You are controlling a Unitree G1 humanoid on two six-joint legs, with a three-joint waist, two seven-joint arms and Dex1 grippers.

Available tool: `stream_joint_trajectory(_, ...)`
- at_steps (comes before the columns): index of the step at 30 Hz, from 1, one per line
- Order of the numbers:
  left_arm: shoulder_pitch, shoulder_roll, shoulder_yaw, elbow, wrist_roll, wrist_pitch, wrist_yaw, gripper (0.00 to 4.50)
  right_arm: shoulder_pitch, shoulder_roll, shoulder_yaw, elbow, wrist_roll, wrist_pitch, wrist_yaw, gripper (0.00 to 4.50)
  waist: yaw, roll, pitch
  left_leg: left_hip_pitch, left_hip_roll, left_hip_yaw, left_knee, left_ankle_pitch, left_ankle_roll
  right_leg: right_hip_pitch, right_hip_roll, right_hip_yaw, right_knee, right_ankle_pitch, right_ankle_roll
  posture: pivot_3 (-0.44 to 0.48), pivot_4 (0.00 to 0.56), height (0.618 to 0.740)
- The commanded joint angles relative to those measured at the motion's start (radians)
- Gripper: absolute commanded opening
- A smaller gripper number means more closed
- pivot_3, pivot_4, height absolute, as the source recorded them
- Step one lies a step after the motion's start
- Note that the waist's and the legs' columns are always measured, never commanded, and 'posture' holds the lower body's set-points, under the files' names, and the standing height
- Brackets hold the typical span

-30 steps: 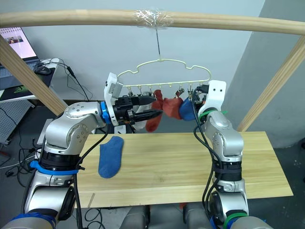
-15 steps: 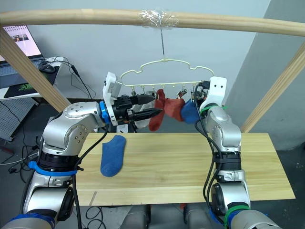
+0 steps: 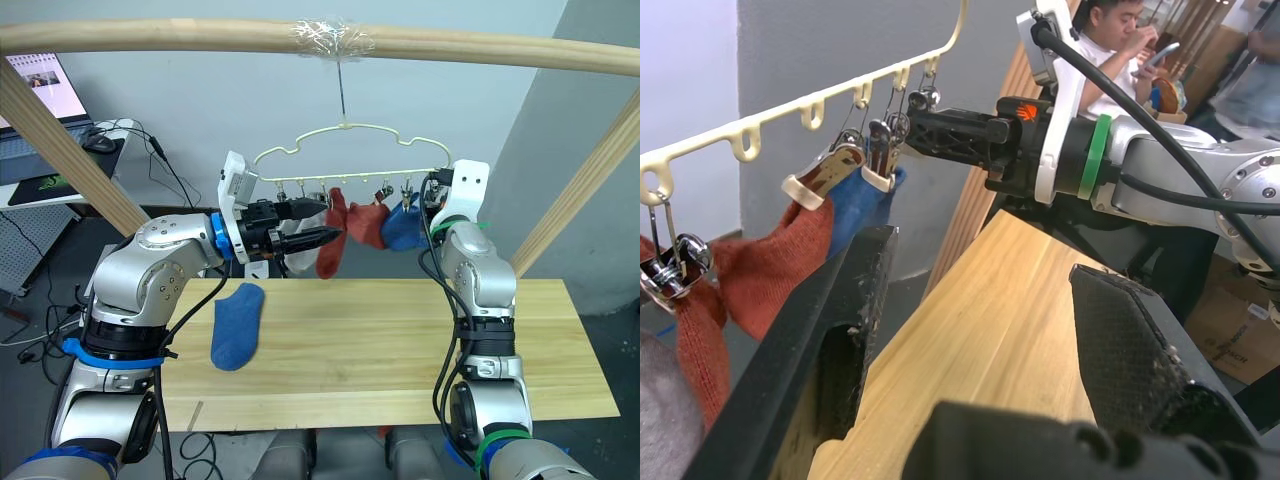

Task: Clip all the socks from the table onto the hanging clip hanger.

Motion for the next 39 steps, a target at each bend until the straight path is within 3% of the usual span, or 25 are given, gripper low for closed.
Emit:
stream_joint_trajectory(1,-0.01,-0.003,0.016,-0.027,-0.01,-0.013,0.008,3.16,-0.032,-0.006,-0.014,-0.023,0.007,-0.016,-0.002,1.97,0.0,0.0,0.0,0.0,0.0,0.0,0.0,0.0,0.0,0.0,0.0,0.0,0.0,0.0,0.0,0.155,0.171,0.74)
stream_joint_trajectory(17,-0.007,0.0,0.015,-0.03,-0.006,-0.017,0.024,3.16,-0.128,0.05,-0.034,0.048,0.071,-0.004,0.003,1.97,0.004,0.0,0.0,0.0,0.0,0.0,0.0,0.0,0.0,0.0,0.0,0.0,0.0,0.0,0.0,0.171,0.165,0.74)
stream_joint_trajectory(39,-0.008,-0.021,0.01,-0.011,0.006,-0.042,0.03,3.16,-0.081,0.044,-0.024,-0.031,0.055,0.047,-0.03,1.97,0.003,0.0,0.0,0.0,0.0,0.0,0.0,0.0,0.0,0.0,0.0,0.0,0.0,0.0,0.0,0.153,0.16,0.74)
